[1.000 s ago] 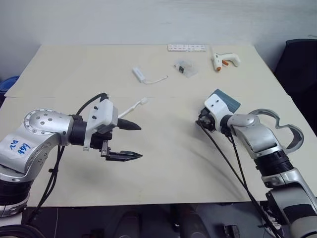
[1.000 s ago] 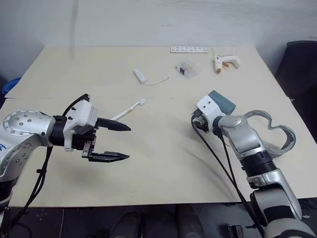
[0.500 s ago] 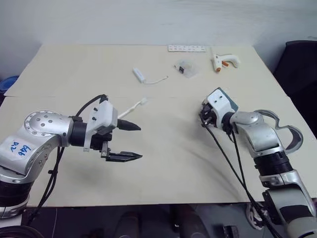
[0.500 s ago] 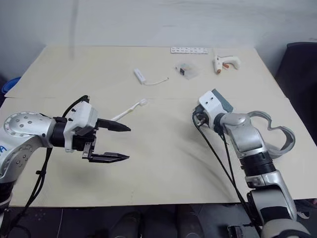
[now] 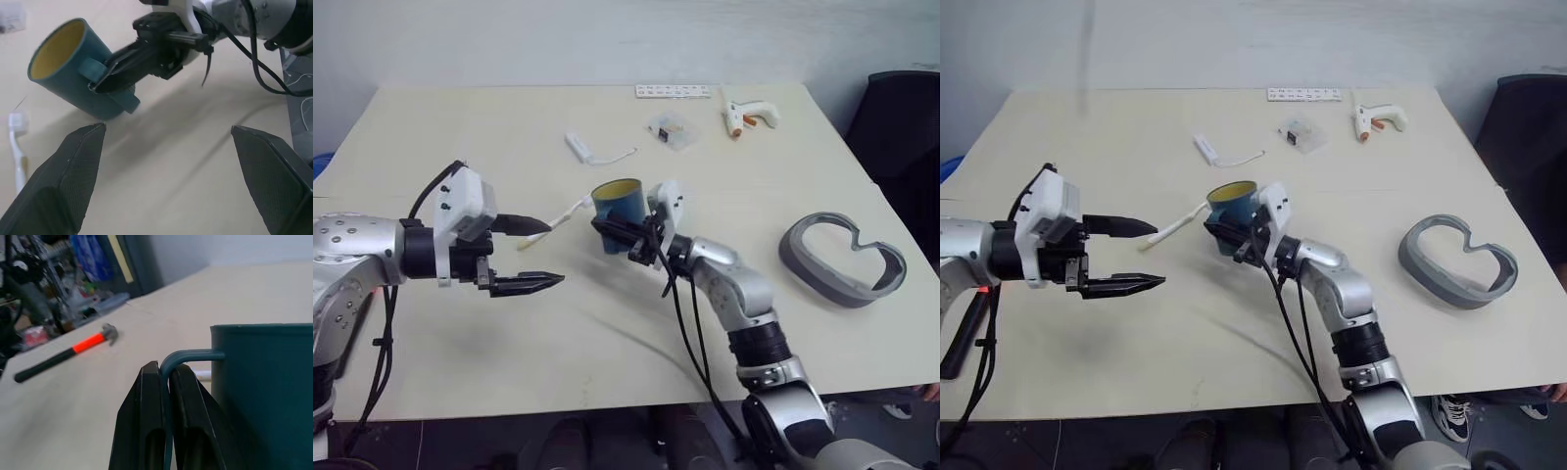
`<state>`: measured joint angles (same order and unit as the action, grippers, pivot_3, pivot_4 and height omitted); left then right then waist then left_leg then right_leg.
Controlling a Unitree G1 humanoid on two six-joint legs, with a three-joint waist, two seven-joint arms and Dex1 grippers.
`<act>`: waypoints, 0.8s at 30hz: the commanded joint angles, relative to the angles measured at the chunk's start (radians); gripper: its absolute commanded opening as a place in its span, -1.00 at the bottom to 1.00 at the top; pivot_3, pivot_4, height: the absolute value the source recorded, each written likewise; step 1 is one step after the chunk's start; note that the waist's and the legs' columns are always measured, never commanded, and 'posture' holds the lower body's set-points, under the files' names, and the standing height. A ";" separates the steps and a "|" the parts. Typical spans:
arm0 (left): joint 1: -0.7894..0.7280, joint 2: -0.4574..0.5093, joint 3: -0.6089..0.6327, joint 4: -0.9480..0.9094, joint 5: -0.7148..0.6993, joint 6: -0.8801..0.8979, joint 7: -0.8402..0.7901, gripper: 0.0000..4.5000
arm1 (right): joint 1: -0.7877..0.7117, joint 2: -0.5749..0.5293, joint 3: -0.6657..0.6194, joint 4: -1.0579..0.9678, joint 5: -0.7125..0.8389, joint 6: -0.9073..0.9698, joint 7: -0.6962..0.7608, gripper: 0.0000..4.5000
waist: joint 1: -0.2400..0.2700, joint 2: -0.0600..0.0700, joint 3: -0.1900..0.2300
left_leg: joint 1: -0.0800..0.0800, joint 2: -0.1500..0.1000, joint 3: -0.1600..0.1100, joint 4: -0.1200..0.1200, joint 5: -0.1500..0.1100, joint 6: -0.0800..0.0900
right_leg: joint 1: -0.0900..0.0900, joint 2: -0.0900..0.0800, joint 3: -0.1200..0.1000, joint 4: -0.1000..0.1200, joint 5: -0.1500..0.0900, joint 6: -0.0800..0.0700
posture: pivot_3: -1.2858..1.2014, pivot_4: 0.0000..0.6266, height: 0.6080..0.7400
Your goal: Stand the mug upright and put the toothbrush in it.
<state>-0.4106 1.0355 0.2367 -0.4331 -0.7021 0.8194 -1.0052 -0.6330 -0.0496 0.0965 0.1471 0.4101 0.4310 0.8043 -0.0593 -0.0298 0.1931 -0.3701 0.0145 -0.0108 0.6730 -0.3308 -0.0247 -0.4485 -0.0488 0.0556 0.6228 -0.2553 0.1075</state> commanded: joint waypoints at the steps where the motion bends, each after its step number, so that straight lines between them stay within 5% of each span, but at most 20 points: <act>1: -0.023 0.016 0.022 -0.030 -0.023 0.007 0.010 0.93 | 0.034 -0.008 -0.011 0.017 0.033 -0.052 0.067 -1.00 | 0.005 0.000 0.000 | 0.000 0.000 0.000 0.000 0.000 0.000 | 0.000 0.000 0.000 0.000 0.000 0.000 | 0.03 -0.52 1.00; 8: -0.058 0.017 -0.007 -0.018 -0.021 0.008 0.004 0.93 | 0.165 -0.137 0.035 -0.124 0.064 0.041 0.171 -1.00 | 0.006 0.000 0.000 | 0.002 0.000 -0.001 0.000 0.000 0.000 | 0.002 0.002 -0.001 0.001 0.000 0.000 | 0.03 -0.52 1.00; 19: -0.124 -0.021 -0.086 0.035 -0.001 -0.033 -0.021 0.93 | 0.258 -0.316 0.032 -0.351 0.031 0.091 0.128 0.58 | 0.005 0.001 0.000 | 0.003 0.000 -0.001 0.001 0.000 -0.001 | 0.001 0.005 0.000 0.001 -0.001 -0.001 | 0.03 -0.52 1.00; 24: -0.136 -0.020 -0.099 0.067 0.011 -0.054 -0.042 0.93 | 0.298 -0.466 -0.002 -0.483 0.034 0.163 0.130 0.58 | 0.012 0.001 0.000 | 0.002 0.000 -0.001 0.002 0.000 -0.001 | 0.001 0.004 0.000 0.000 -0.001 -0.001 | 0.03 -0.52 1.00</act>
<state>-0.5316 1.0117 0.1277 -0.3727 -0.6988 0.7880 -1.0357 -0.3451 -0.4766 0.1301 -0.2594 0.4203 0.5682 0.9190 -0.0475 -0.0291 0.1936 -0.3681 0.0141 -0.0117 0.6748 -0.3304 -0.0253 -0.4469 -0.0447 0.0556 0.6219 -0.2562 0.1061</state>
